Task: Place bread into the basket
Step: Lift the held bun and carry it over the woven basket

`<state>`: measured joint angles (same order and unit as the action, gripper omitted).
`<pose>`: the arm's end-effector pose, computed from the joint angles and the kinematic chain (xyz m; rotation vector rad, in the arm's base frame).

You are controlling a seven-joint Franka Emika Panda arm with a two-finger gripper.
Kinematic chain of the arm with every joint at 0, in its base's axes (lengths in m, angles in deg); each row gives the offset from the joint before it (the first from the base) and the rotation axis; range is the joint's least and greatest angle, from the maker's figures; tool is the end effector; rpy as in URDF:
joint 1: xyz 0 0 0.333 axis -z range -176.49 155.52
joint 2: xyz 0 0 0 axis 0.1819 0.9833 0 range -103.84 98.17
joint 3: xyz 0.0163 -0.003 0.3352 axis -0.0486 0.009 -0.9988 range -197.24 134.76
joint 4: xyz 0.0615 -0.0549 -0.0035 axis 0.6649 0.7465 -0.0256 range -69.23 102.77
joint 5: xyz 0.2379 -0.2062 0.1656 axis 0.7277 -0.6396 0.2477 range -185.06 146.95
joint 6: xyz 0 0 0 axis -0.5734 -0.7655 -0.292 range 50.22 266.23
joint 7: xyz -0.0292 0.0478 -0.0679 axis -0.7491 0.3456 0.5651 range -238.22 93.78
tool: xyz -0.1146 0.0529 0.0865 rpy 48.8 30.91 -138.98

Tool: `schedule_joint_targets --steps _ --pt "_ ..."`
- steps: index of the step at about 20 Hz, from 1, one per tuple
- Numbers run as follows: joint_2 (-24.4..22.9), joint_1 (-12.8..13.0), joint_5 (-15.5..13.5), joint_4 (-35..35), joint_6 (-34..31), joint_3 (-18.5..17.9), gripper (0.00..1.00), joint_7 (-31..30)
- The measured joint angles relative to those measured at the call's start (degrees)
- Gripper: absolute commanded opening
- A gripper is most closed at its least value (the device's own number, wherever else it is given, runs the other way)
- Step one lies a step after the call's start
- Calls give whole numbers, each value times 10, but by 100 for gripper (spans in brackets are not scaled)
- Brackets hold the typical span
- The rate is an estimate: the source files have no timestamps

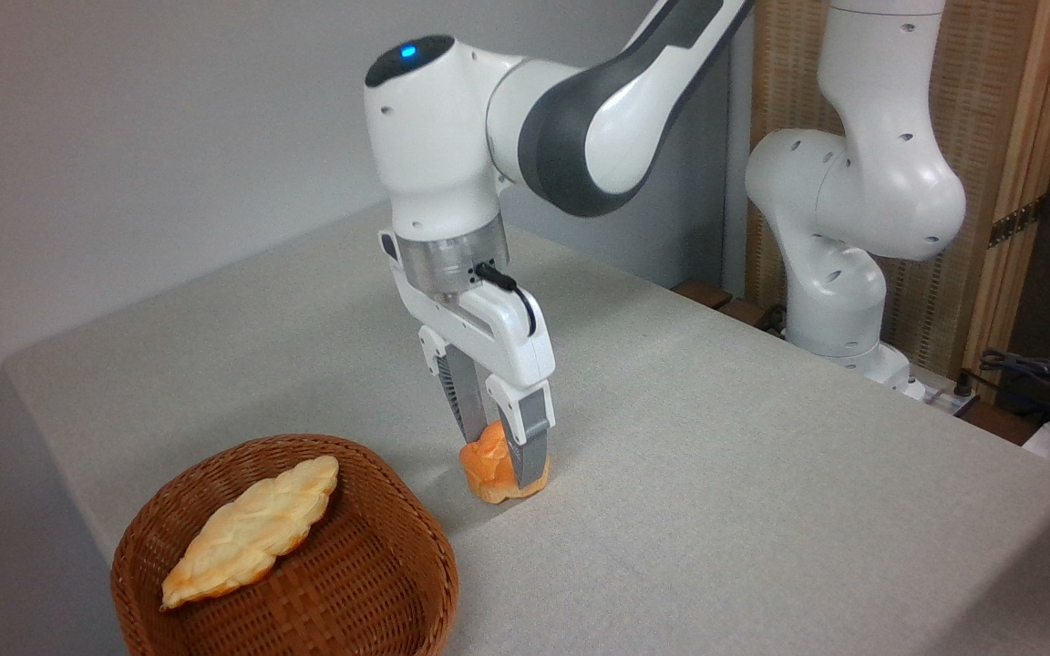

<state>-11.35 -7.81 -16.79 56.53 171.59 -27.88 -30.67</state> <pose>0.4540 -0.0448 0.4138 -2.8292 1.2802 0.0436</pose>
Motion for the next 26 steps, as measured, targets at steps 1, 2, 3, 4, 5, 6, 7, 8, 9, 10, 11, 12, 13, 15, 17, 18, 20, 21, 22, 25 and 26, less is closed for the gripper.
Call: schedule_joint_targets --steps 1,2,3,4,5,6,7,8,9,10,11,12,13,15,17,18,20,21,22,25,26 --pt "2 1 0 3 3 0 75 0" --pt "4 4 0 6 7 1 59 0" --pt "5 7 0 7 8 1 48 0" --pt "6 9 0 7 9 1 46 0" --pt "6 9 0 7 9 1 45 0" --pt "7 10 0 8 9 1 45 0" --pt "7 10 0 8 9 1 45 0" --pt "8 10 0 9 9 1 45 0" --pt "8 10 0 9 9 1 45 0" --pt "8 10 0 9 9 1 45 0" --pt "8 10 0 9 9 1 42 0" --pt "8 10 1 9 9 1 40 0" --pt "8 10 1 9 9 1 37 0" --pt "8 10 1 9 9 1 35 0" --pt "8 10 1 9 8 1 30 0" --pt "8 10 1 9 7 1 30 0" --pt "8 10 0 -1 -8 1 29 0" --pt "7 9 0 -18 -36 1 29 0" --pt "7 9 0 -45 -70 0 29 0" --pt "14 6 -2 -125 -143 -2 31 0" --pt "24 5 -3 -169 -170 -3 32 0"
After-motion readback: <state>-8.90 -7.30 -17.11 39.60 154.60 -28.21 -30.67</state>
